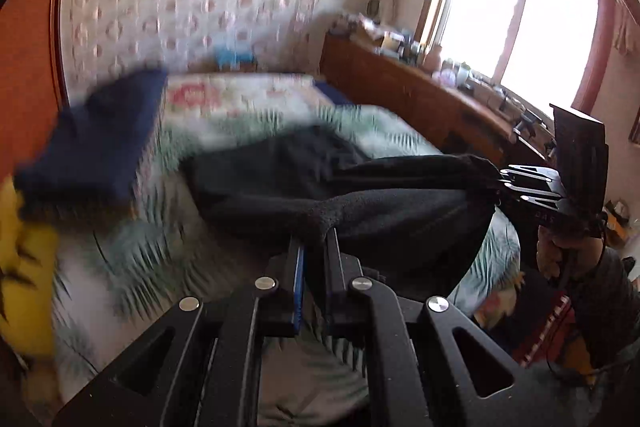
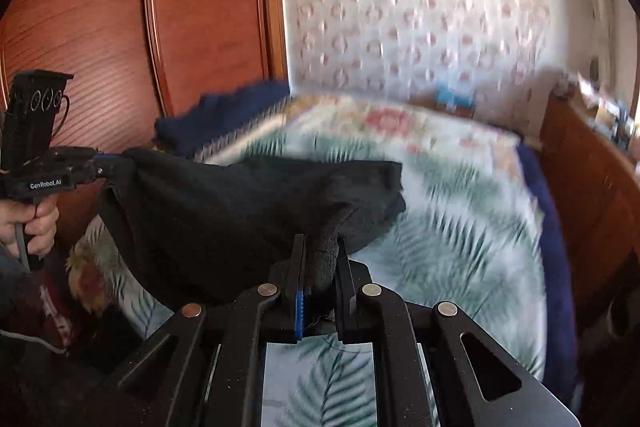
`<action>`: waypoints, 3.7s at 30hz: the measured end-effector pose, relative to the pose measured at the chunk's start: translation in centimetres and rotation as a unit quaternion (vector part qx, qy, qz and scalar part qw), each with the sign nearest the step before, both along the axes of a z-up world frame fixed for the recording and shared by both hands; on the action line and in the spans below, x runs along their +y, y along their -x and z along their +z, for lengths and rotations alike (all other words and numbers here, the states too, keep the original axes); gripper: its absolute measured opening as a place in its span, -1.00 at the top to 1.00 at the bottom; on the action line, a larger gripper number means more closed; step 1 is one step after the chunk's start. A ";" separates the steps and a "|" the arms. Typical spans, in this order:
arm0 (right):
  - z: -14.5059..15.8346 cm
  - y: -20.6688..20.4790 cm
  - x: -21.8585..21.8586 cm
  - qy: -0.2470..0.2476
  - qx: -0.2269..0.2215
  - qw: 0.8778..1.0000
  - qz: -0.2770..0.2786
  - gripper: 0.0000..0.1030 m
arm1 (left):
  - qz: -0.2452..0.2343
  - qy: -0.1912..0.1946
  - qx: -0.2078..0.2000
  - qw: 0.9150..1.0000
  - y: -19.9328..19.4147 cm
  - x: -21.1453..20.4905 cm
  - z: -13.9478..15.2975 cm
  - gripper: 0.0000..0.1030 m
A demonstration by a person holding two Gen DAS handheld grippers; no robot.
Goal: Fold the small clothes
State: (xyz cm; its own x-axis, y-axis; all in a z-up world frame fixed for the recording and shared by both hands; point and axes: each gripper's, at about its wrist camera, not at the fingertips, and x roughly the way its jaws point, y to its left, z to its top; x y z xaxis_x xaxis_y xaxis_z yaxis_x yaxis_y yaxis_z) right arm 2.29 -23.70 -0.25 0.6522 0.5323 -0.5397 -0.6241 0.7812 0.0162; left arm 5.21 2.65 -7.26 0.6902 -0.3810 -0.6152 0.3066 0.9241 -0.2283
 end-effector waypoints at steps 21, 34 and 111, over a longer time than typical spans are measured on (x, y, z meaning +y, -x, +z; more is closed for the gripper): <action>0.8 -6.9 0.2 -0.040 0.025 0.999 -0.001 0.80 | 0.032 0.025 -0.006 0.999 -5.1 2.5 0.8 0.83; -1.4 -20.0 6.3 -0.007 0.048 0.999 -0.007 0.80 | 0.060 0.018 0.021 0.998 -15.2 4.8 -0.9 0.83; -7.1 -30.9 6.6 -0.015 0.135 0.991 0.000 -0.27 | 0.104 -0.037 0.078 0.991 -19.9 4.4 -4.8 -0.21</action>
State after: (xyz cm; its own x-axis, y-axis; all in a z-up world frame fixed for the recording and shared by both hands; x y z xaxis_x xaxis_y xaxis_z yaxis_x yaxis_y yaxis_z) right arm 33.20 -17.09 -7.40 0.4855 0.5510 -0.6788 -0.5938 0.7776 0.2065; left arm 25.07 7.01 -12.05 0.6431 -0.1903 -0.7418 0.0736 0.9795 -0.1876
